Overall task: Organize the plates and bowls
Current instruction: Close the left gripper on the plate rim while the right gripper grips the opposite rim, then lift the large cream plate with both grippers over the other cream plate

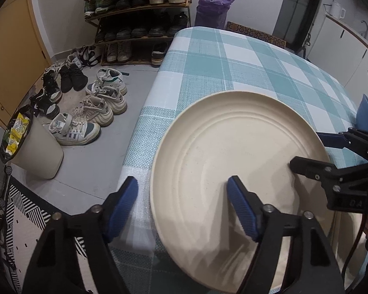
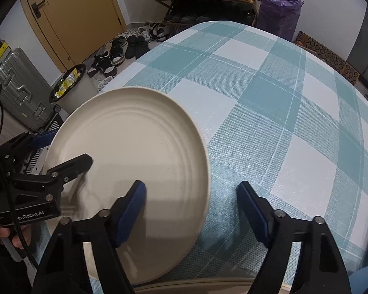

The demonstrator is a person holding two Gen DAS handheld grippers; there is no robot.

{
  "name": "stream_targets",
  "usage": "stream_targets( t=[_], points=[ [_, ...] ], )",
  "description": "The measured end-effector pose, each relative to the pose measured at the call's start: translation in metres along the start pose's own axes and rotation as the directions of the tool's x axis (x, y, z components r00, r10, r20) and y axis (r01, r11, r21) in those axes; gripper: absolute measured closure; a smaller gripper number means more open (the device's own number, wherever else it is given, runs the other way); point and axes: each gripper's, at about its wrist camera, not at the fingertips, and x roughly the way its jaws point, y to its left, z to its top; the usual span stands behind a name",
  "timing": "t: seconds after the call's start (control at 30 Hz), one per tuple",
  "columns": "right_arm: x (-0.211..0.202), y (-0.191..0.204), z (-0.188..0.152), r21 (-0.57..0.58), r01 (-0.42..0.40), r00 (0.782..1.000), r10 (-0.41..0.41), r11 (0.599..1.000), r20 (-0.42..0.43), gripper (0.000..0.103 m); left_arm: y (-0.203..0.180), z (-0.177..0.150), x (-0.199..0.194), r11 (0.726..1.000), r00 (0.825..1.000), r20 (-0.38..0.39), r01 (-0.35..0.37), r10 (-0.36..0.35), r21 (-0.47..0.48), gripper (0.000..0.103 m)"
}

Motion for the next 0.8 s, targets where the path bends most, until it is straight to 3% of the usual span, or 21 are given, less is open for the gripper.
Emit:
stream_targets(
  t=[0.23,0.63,0.8],
  points=[
    [-0.0021,-0.0047,-0.0018,0.016,0.015,1.000,-0.015,1.000,0.025,0.044,-0.0024,-0.0024,-0.0033,1.000,1.000,0.013,0.014,-0.014,-0.007,0.052],
    [-0.0055,-0.0089,-0.0032,0.013,-0.010,0.999,0.010,1.000,0.041,0.062,0.0052,-0.0027,-0.0052,0.999,1.000,0.023,0.002,-0.001,-0.044,0.070],
    [-0.0074,-0.0078,-0.0055,0.013,-0.020,0.999,0.020,1.000,0.042,0.070,0.0069,-0.0066,-0.0080,0.999,1.000,0.015,0.007,-0.006,-0.049,0.073]
  ],
)
